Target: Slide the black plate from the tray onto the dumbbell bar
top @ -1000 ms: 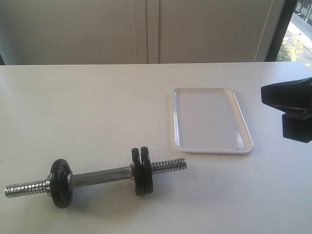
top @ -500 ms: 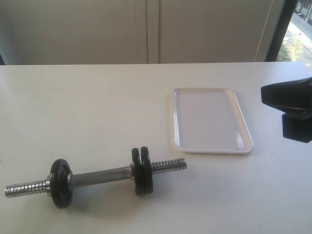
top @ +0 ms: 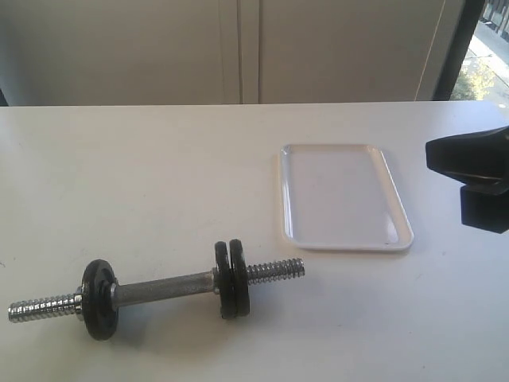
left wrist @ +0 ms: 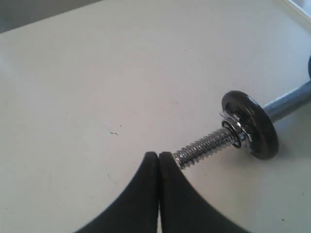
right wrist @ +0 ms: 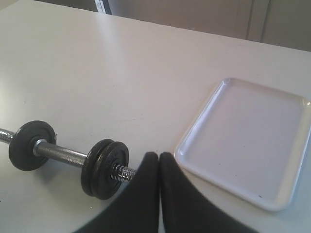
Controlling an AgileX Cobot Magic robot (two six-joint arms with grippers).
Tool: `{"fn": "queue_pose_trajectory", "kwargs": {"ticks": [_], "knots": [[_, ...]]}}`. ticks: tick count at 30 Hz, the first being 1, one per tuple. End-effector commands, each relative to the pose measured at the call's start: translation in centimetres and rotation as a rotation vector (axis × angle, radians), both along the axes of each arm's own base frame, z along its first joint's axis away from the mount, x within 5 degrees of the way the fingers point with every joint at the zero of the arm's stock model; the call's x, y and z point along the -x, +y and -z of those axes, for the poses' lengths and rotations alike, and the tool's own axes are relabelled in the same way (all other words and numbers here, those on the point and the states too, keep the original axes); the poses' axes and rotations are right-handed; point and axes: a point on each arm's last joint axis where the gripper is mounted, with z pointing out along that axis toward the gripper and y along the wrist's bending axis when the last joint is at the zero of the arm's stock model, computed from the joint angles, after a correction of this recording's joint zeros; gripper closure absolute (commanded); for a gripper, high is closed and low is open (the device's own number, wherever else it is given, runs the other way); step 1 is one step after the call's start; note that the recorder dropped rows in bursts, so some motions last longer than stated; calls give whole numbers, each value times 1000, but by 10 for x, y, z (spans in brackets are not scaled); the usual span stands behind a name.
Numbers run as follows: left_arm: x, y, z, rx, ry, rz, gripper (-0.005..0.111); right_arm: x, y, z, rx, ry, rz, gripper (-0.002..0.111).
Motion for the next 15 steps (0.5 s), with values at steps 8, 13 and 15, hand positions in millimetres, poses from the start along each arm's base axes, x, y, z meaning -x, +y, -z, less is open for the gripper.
{"fn": "queue_pose_trajectory", "kwargs": {"ticks": [8,13,15], "knots": [[16,10,-2,45,-118,-174,107,0,-1,1,-1,2,8,108],[16,11,-3,33,-121,-192,107,0,-1,1,-1,2,8,108],[16,11,-3,33,-121,-192,107,0,-1,1,-1,2,8,108]]}}
